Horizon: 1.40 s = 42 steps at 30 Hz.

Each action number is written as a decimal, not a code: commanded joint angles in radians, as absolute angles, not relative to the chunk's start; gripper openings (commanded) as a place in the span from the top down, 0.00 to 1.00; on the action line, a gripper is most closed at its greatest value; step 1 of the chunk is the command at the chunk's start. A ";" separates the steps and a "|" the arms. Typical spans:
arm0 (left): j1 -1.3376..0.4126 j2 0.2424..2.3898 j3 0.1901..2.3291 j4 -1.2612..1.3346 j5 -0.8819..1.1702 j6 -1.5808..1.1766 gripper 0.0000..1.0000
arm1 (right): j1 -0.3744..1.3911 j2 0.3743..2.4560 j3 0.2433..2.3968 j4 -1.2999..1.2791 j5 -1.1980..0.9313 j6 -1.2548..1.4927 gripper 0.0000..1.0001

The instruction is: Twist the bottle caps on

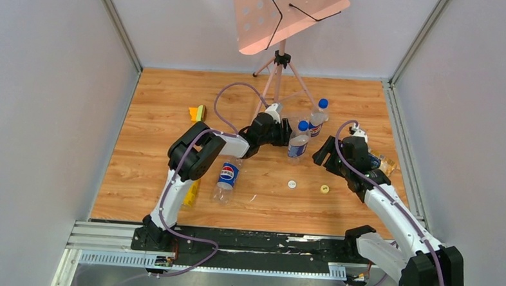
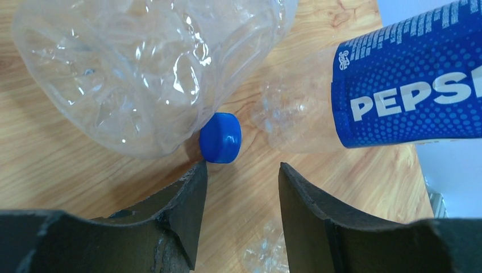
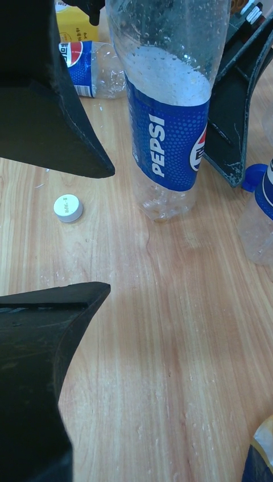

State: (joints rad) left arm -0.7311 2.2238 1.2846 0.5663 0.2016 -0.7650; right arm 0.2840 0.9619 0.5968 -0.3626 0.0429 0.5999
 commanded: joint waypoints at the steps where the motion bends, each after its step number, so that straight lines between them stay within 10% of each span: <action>1: -0.740 2.254 1.337 0.570 0.135 -0.777 0.44 | 0.272 0.958 0.641 -0.370 0.023 0.589 0.32; 12: -0.745 2.303 1.393 0.449 0.011 -0.836 0.46 | 0.260 0.936 0.637 -0.384 0.017 0.590 0.32; 33: -0.744 2.227 1.300 0.418 -0.099 -0.899 0.84 | 0.254 0.946 0.643 -0.393 -0.040 0.607 0.32; 42: -0.749 2.217 1.258 0.595 -0.033 -0.847 0.54 | 0.255 0.956 0.647 -0.400 -0.043 0.609 0.32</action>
State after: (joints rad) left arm -0.7448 2.2452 1.2980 0.5617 -0.0319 -0.8875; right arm 0.2588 0.9524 0.5980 -0.4076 -0.0326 0.6006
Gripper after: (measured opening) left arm 0.385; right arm 0.680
